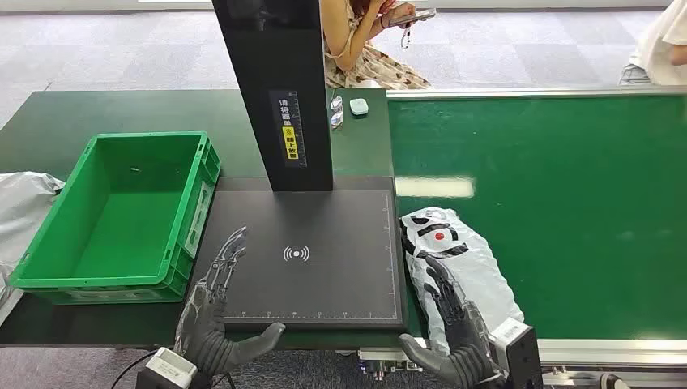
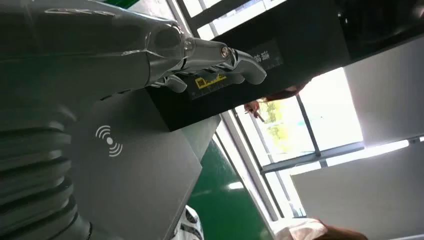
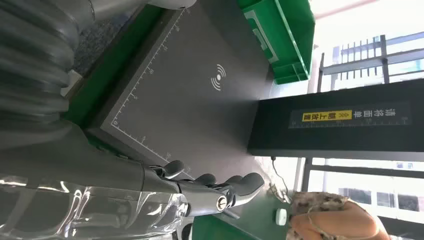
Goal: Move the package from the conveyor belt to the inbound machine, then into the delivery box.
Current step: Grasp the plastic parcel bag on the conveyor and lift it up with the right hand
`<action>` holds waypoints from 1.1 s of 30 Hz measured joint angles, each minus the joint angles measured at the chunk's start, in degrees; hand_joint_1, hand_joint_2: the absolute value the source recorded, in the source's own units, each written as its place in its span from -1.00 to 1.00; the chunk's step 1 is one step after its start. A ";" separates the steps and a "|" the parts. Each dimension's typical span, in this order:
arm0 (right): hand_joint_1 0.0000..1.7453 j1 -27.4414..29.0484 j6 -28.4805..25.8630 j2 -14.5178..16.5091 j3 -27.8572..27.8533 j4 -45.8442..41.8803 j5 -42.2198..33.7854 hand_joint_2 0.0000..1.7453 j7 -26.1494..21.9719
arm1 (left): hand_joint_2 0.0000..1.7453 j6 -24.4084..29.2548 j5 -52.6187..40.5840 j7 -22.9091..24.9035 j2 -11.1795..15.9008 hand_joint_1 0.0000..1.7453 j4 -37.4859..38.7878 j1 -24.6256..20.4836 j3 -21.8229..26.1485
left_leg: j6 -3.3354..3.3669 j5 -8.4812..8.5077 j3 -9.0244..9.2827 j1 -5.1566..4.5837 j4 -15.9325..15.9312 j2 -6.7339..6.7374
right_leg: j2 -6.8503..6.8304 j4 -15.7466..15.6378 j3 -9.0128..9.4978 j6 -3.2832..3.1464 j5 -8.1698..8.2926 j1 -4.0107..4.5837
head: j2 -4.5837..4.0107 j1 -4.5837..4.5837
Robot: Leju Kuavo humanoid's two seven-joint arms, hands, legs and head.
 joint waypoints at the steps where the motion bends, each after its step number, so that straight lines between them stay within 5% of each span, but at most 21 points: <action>1: -1.00 0.02 0.01 0.00 0.00 -0.14 0.04 1.00 0.01 | 1.00 -0.10 0.01 -0.10 -0.01 -1.00 0.11 -0.08 0.00 | 0.00 0.00 0.00 0.00 0.00 0.00 | 0.00 0.00 0.00 0.00 0.00 0.00 | 0.00 0.00; 19: -1.00 -1.61 1.18 0.07 -0.02 0.60 0.34 1.00 -0.36 | 1.00 0.62 0.65 -1.53 0.38 -1.00 1.94 -0.21 0.91 | 0.00 0.00 -0.01 0.00 0.00 -0.01 | -0.01 0.00 0.02 0.00 0.00 0.00 | 0.00 -0.01; 33: -1.00 -0.78 -2.94 2.08 -0.09 4.15 -1.92 1.00 -3.03 | 1.00 -0.39 -1.38 1.22 1.45 -1.00 3.68 -1.06 0.92 | 0.00 0.01 0.00 0.00 0.00 0.00 | 0.00 0.00 0.01 0.00 0.00 0.00 | 0.00 -0.01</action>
